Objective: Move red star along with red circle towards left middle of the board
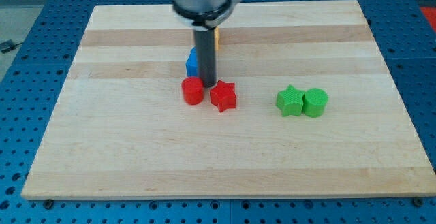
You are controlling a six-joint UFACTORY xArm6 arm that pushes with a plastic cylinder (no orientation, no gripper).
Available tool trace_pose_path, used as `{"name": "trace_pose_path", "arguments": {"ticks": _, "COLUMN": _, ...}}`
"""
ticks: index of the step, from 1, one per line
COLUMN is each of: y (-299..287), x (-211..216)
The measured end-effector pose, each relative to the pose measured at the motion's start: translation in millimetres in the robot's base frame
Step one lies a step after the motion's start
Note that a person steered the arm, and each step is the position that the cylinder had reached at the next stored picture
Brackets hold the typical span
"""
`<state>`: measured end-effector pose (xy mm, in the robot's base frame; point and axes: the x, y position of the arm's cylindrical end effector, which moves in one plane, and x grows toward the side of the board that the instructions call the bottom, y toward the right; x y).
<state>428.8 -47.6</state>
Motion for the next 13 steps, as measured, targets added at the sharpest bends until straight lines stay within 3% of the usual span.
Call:
{"name": "trace_pose_path", "arguments": {"ticks": 1, "y": 10, "x": 4}}
{"name": "trace_pose_path", "arguments": {"ticks": 4, "y": 137, "x": -10}}
{"name": "trace_pose_path", "arguments": {"ticks": 6, "y": 77, "x": 38}}
{"name": "trace_pose_path", "arguments": {"ticks": 8, "y": -14, "x": 41}}
{"name": "trace_pose_path", "arguments": {"ticks": 11, "y": 28, "x": 27}}
{"name": "trace_pose_path", "arguments": {"ticks": 13, "y": -45, "x": 12}}
